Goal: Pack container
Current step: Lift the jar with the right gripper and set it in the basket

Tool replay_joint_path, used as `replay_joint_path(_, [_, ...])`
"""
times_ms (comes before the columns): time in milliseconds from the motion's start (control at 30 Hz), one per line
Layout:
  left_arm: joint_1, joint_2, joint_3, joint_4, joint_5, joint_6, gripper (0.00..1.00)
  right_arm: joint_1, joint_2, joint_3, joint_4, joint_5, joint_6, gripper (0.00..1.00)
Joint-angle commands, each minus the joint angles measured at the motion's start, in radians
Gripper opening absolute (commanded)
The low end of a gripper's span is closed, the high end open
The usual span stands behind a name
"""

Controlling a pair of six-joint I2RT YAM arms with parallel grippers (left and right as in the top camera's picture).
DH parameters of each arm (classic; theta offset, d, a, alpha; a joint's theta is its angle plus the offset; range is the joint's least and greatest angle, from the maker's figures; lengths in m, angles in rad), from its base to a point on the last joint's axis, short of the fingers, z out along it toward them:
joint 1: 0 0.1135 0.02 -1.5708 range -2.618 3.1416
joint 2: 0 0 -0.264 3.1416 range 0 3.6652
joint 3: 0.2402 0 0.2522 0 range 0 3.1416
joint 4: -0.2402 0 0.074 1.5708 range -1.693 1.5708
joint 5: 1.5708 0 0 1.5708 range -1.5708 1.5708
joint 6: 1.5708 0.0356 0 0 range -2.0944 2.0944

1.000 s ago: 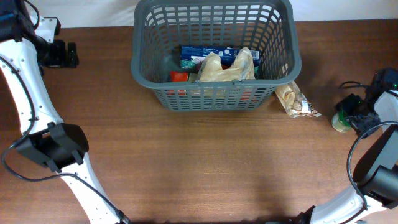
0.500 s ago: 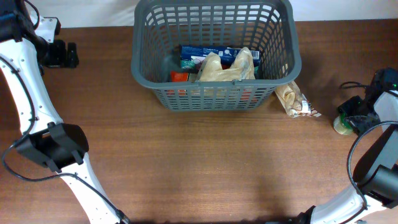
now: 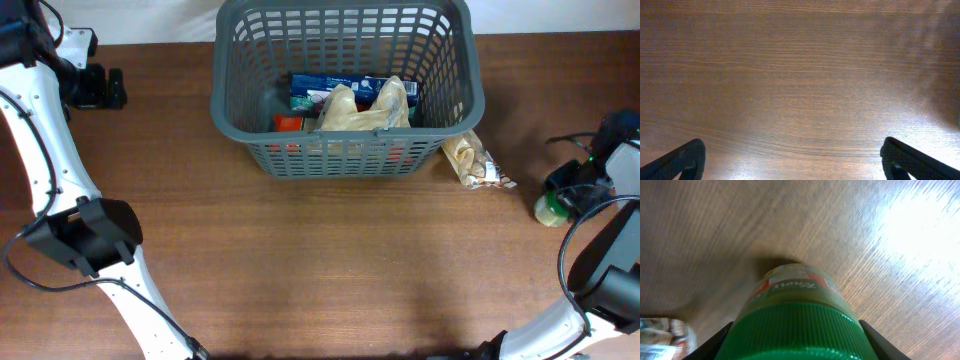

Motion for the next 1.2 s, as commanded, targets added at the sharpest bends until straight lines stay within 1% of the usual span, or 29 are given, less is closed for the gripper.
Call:
replay_joint_path(0, [0.005,0.001,0.001,0.001,0.004,-0.013,0.99,0.009,-0.058,0.170,-0.066,-0.010,-0.008,0.04])
replay_joint_path(67, [0.005,0.001,0.001,0.001,0.005,-0.013,0.99,0.021,-0.098,0.300,-0.127,-0.072,-0.042,0.04])
replay_joint_path(133, [0.005,0.001,0.001,0.001,0.005,-0.013,0.99,0.052,-0.147,0.460,-0.180,-0.189,-0.103,0.04])
replay_joint_path(167, [0.005,0.001,0.001,0.001,0.004,-0.013,0.99,0.090,-0.186,0.570,-0.203,-0.262,-0.151,0.04])
replay_joint_path(200, [0.005,0.001,0.001,0.001,0.005,-0.013,0.99,0.126,-0.213,0.639,-0.211,-0.299,-0.184,0.04])
replay_joint_path(267, [0.005,0.001,0.001,0.000,0.004,-0.013,0.99,0.214,-0.262,0.751,-0.211,-0.338,-0.249,0.04])
replay_joint_path(333, [0.005,0.001,0.001,0.001,0.004,-0.013,0.99,0.373,-0.314,0.862,-0.192,-0.339,-0.353,0.04])
replay_joint_path(367, [0.005,0.001,0.001,0.001,0.004,-0.013,0.99,0.434,-0.328,0.882,-0.180,-0.336,-0.388,0.04])
replay_joint_path(400, [0.005,0.001,0.001,0.000,0.004,-0.013,0.99,0.517,-0.340,0.891,-0.156,-0.336,-0.430,0.04])
replay_joint_path(467, [0.005,0.001,0.001,0.001,0.005,-0.013,0.99,0.686,-0.325,0.888,-0.130,-0.308,-0.455,0.04])
replay_joint_path(600, [0.005,0.001,0.001,0.001,0.005,-0.013,0.99,0.800,-0.221,0.859,-0.120,-0.140,-0.454,0.04])
replay_joint_path(667, [0.005,0.001,0.001,0.001,0.004,-0.013,0.99,0.812,-0.140,0.858,-0.120,-0.108,-0.451,0.04])
replay_joint_path(767, [0.005,0.001,0.001,0.001,0.004,-0.013,0.99,0.808,0.008,0.858,-0.114,-0.106,-0.451,0.04])
replay_joint_path(900, [0.005,0.001,0.001,0.001,0.005,-0.013,0.99,0.809,0.152,0.858,-0.124,-0.107,-0.441,0.04])
replay_joint_path(1000, [0.005,0.001,0.001,0.001,0.005,-0.013,0.99,0.809,0.204,0.858,-0.183,-0.106,-0.399,0.04])
replay_joint_path(1067, [0.005,0.001,0.001,0.001,0.004,-0.013,0.99,0.809,0.215,0.858,-0.251,-0.106,-0.394,0.04])
replay_joint_path(1167, [0.005,0.001,0.001,0.001,0.004,-0.013,0.99,0.809,0.212,0.858,-0.293,-0.066,-0.394,0.04])
